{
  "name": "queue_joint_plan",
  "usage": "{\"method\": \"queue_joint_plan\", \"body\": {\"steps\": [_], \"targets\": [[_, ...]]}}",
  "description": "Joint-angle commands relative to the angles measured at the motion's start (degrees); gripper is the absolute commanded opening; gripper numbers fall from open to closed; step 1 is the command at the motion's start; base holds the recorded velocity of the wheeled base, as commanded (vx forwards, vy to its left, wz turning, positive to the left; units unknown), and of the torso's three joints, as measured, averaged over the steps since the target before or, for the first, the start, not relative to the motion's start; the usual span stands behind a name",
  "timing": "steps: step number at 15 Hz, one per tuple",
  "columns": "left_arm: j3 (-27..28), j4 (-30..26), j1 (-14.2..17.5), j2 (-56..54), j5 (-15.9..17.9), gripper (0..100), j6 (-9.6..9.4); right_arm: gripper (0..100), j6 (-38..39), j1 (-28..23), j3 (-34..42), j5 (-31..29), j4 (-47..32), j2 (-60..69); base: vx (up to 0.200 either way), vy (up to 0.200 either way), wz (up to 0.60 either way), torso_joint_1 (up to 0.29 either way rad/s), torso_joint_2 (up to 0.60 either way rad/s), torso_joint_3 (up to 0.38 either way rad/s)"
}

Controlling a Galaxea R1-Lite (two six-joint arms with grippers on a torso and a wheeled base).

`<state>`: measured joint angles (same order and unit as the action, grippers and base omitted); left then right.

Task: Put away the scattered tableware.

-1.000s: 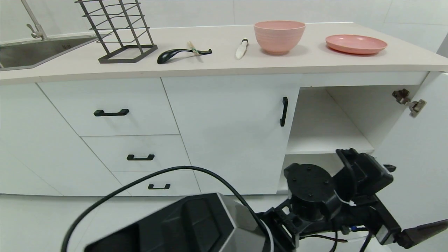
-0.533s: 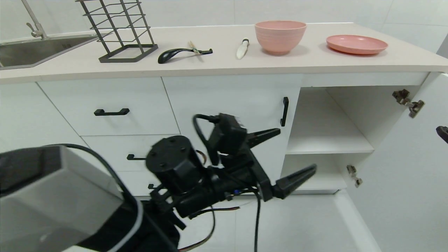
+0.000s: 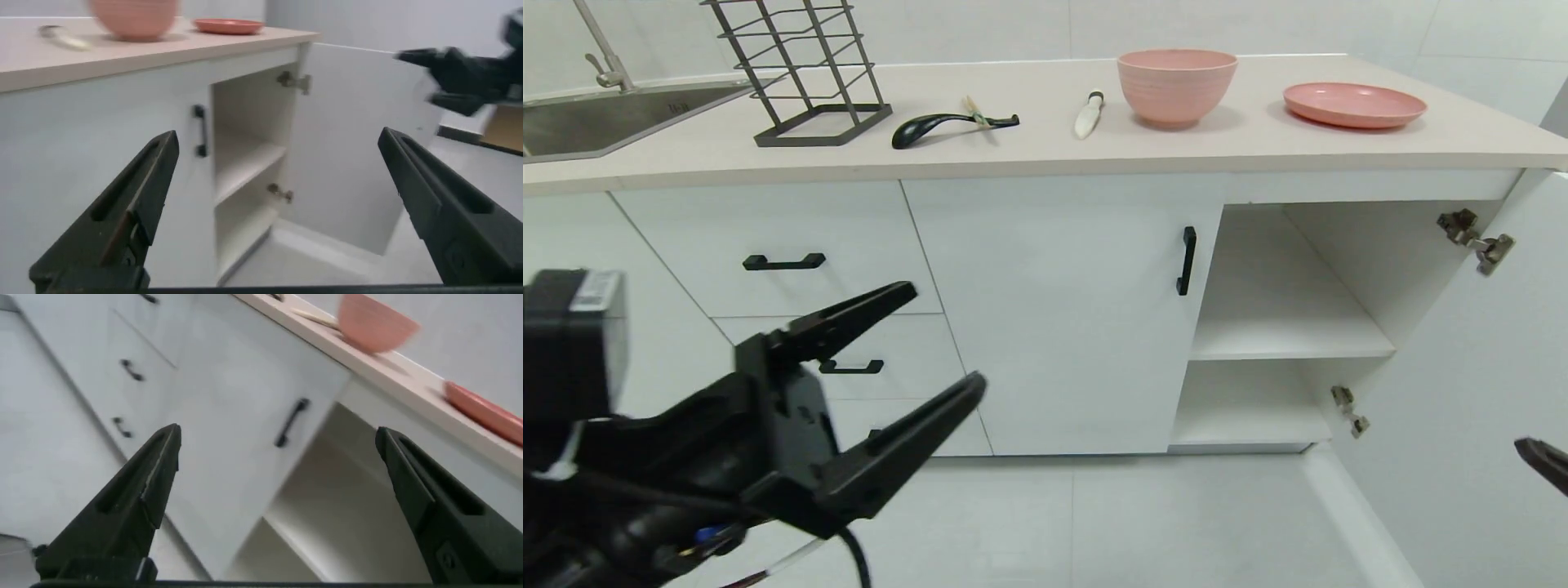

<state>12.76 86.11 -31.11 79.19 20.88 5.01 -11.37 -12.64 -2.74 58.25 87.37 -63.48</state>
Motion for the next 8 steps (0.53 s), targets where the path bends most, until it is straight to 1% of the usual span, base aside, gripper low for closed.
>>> {"method": "queue_joint_plan", "body": {"steps": [1,2,3,4,5,6,7,8], "targets": [[-10.21,-7.72,14.85,-21.09,-1.28,100,-0.88,100,0.65,3.94,2.74,3.54,-8.09,17.69,0.0,0.0,0.0,0.0,0.0,0.0],[-11.88,-12.55,16.78,-26.9,-1.28,100,-2.64,100,1.18,3.94,2.74,5.12,-16.53,25.07,0.0,0.0,0.0,0.0,0.0,0.0],[-11.88,-12.55,16.78,-26.9,-1.28,100,-2.64,100,1.18,3.94,2.74,5.12,-16.53,25.07,0.0,0.0,0.0,0.0,0.0,0.0],[-12.68,-25.91,21.27,-41.4,-1.37,100,-5.01,100,1.35,3.94,2.74,5.39,-38.85,43.44,0.0,0.0,0.0,0.0,0.0,0.0],[-12.59,-29.51,21.79,-45.26,-1.37,100,-5.36,100,1.53,3.94,2.65,5.3,-43.95,47.92,0.0,0.0,0.0,0.0,0.0,0.0],[-10.83,-44.98,22.94,-57.66,-1.19,100,-5.71,100,3.38,3.94,2.74,5.21,-56.96,58.47,0.0,0.0,0.0,0.0,0.0,0.0],[-8.28,-55.62,23.64,-63.11,-1.28,100,-5.63,100,1.62,3.94,2.74,4.51,-56.96,57.68,0.0,0.0,0.0,0.0,0.0,0.0],[-6.61,-64.93,24.25,-67.76,-1.37,100,-5.71,100,3.2,3.94,2.74,3.98,-57.14,57.85,0.0,0.0,0.0,0.0,0.0,0.0]]}}
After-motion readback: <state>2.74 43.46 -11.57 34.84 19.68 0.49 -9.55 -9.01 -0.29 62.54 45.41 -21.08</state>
